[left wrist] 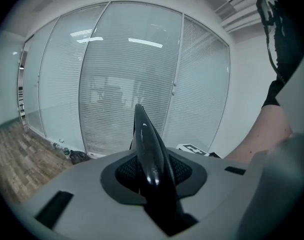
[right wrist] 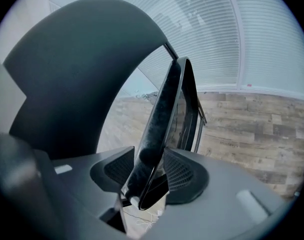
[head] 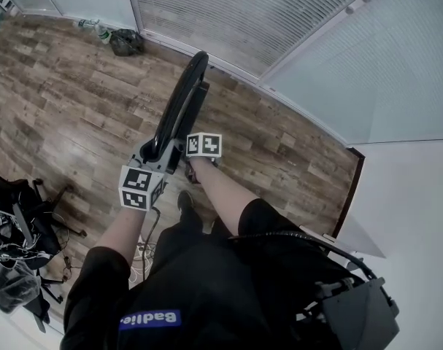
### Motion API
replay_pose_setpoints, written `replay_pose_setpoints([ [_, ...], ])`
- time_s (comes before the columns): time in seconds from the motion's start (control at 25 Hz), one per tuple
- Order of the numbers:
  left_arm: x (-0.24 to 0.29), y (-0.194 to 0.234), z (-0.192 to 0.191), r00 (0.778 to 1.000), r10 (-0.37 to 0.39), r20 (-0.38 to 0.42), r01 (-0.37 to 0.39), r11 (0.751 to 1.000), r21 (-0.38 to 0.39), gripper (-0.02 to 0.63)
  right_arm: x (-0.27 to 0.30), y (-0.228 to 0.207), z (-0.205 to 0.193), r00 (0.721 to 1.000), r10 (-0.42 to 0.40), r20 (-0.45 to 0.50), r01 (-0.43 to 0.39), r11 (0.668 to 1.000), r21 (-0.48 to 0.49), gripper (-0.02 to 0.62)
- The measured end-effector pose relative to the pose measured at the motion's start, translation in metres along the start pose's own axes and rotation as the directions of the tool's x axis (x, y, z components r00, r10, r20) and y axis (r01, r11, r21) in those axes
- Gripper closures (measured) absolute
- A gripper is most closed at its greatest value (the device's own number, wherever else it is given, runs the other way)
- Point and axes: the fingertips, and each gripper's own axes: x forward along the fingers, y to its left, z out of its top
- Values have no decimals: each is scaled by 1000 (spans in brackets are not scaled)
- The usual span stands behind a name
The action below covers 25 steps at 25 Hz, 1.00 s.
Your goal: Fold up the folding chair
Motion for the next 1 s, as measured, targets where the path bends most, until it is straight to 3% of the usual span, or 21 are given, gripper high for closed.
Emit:
replay_pose_setpoints([
  [0.36,-6,26,1,996,82,-29,-80,995,55,517,-78,3,3,991,86,101,-77,992,-97,417],
  [0.48,-7,29,-2,992,106,-70,-101,992,75,518,-129,-11,8,978,108,180,-87,989,-118,457],
  [0.8,0,32,-8,979,168,-118,-150,978,145,518,-255,-48,6,910,152,387,-109,985,-131,546],
  [1.0,-1,33,-12,967,206,-152,-178,968,180,518,-322,-50,-1,860,203,468,-123,973,-196,586],
])
